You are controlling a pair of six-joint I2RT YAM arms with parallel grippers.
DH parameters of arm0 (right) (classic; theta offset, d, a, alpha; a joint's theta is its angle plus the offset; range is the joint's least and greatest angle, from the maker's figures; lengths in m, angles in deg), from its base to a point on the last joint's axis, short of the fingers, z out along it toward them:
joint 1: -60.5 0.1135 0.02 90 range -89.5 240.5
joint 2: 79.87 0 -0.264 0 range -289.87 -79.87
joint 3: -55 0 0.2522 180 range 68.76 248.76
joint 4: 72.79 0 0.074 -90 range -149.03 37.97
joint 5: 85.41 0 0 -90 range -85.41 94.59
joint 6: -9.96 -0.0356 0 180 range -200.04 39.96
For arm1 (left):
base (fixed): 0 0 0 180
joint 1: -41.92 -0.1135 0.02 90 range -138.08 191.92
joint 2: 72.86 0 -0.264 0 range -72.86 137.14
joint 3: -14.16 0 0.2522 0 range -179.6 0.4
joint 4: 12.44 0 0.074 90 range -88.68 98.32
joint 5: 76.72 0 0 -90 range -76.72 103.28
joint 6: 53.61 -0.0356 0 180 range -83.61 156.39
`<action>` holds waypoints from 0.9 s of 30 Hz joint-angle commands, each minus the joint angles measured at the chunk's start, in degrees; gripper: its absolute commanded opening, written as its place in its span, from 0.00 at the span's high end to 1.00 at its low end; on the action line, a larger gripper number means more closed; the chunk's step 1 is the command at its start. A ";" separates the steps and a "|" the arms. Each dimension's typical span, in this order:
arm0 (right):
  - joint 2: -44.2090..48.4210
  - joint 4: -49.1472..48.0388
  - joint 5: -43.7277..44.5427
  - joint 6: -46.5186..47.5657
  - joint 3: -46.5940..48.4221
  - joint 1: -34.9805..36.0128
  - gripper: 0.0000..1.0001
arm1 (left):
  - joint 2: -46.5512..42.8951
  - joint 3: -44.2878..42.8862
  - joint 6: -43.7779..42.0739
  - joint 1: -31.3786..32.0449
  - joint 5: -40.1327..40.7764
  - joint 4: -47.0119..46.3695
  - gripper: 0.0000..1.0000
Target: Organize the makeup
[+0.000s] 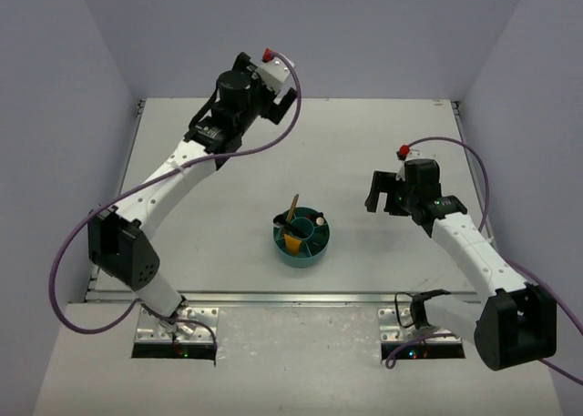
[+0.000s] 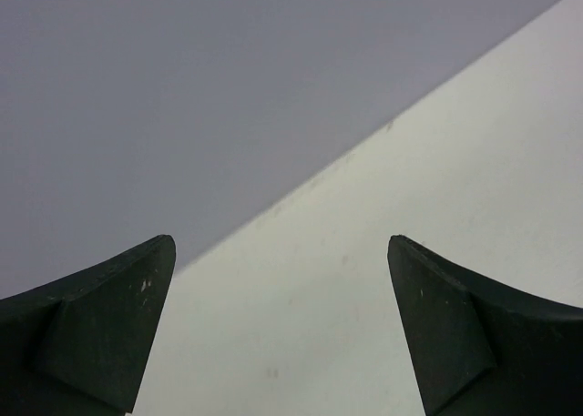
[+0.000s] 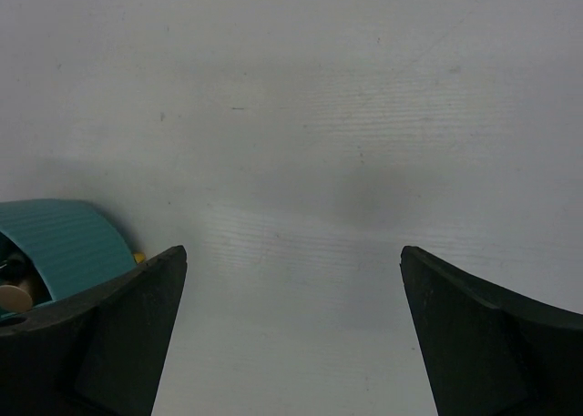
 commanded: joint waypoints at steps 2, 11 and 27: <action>1.34 -1.10 3.43 -5.52 3.15 0.05 0.01 | 3.21 0.22 9.46 -12.45 12.08 17.78 0.00; 3.28 -0.14 12.06 -12.21 3.80 0.05 0.01 | 0.26 13.71 13.93 -17.55 -1.10 23.82 0.00; 3.41 0.85 12.85 -11.51 3.22 0.05 0.01 | 1.39 15.94 18.17 -17.53 -4.35 23.01 0.00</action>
